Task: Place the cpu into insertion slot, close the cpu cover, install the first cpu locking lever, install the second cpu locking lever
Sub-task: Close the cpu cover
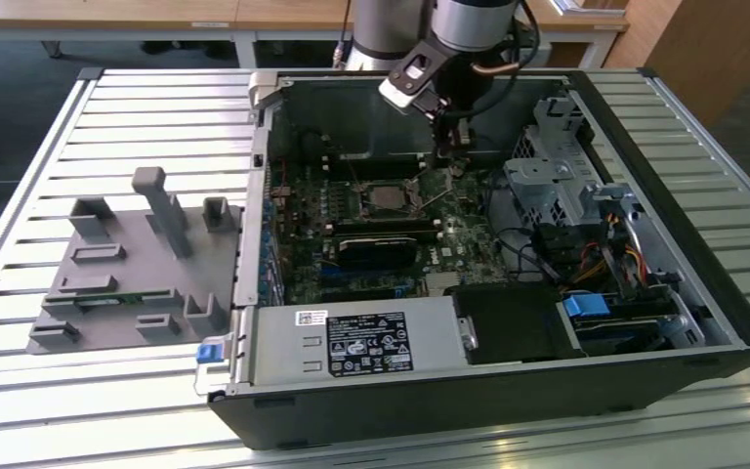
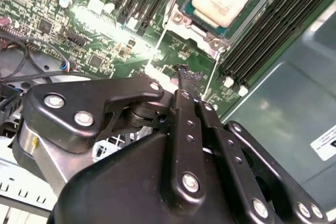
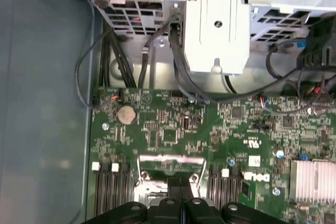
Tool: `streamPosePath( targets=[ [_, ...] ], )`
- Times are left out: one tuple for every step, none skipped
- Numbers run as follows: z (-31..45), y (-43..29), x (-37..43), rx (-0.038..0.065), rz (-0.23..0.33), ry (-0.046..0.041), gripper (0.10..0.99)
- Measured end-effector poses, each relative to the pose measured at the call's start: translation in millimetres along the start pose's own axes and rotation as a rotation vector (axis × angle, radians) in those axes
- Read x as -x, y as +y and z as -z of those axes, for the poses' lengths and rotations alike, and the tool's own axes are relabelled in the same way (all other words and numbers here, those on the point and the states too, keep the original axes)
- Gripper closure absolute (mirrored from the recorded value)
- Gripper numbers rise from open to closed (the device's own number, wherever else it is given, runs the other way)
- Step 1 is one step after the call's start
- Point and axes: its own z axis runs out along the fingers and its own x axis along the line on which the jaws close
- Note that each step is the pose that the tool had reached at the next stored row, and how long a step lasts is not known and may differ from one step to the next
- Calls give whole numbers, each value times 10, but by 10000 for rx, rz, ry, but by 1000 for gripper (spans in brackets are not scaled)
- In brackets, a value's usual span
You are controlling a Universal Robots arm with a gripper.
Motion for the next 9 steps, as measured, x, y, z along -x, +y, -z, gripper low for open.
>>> streamPosePath(
  targets=[
    [-7, 12, -3, -1, 2, 0, 980],
    [-16, 23, -7, -2, 6, 0, 980],
    [-23, 28, -10, -3, 31, 0, 980],
    [-31, 29, -13, -2, 87, 2, 980],
    [-38, 32, -16, -3, 146, 4, 980],
    [-45, 39, -20, -3, 176, 5, 980],
    [-51, 53, -25, -4, 185, 4, 980],
    [-57, 72, -34, -4, 184, 4, 980],
    [-62, 88, -39, -4, 185, 4, 980]
  ],
)
